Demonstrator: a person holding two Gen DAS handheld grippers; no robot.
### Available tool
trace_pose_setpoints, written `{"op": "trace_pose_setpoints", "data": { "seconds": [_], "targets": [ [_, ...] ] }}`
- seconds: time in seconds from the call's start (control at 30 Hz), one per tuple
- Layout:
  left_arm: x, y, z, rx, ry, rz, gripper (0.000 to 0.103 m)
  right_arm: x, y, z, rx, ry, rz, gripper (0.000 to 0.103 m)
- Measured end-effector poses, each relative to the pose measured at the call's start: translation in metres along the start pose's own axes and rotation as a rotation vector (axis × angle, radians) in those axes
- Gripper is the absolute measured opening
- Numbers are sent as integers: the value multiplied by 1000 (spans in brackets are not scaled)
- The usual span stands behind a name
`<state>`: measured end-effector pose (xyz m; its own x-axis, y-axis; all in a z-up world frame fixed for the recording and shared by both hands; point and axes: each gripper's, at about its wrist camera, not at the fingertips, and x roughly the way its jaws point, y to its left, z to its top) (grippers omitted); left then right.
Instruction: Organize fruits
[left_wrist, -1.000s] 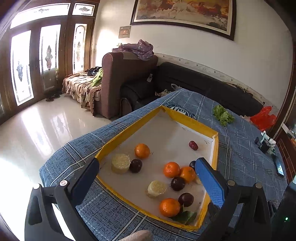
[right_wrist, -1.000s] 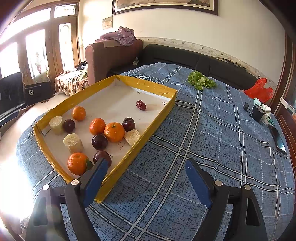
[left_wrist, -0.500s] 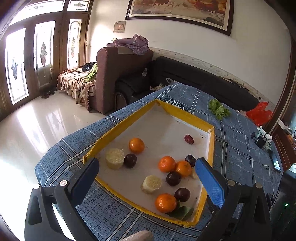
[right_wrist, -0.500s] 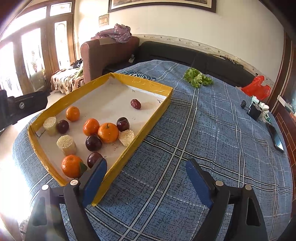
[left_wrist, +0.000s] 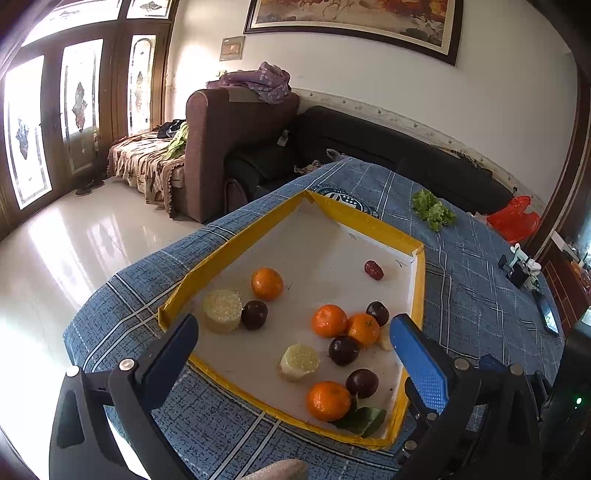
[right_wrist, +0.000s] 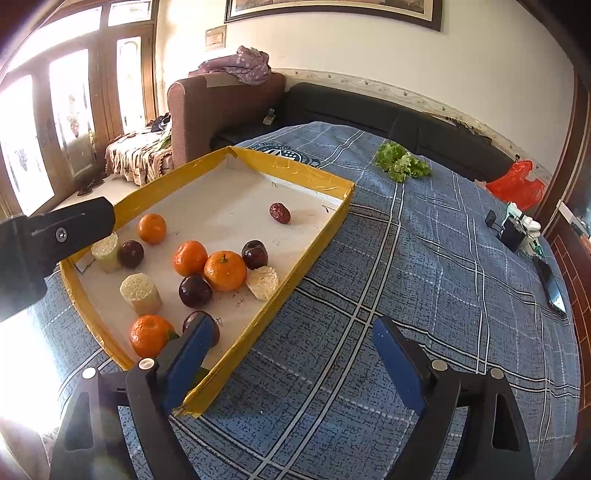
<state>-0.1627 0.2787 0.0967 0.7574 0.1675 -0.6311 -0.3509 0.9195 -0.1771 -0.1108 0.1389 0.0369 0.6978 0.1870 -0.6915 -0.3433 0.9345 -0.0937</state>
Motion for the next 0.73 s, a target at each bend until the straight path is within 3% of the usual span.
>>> {"op": "trace_pose_setpoints", "data": {
  "seconds": [0.27,0.5,0.73],
  "targets": [
    [6,4,-1,-4,21,-13,103,2,5,2,-20,7,3,92],
    [-2,1,11,8,-6,-6,103,0,3,4,-12,-1,13,92],
    [-16,-35,14,97,-35,-22,103,-14,-24,2,60,-44,19,92]
  ]
}}
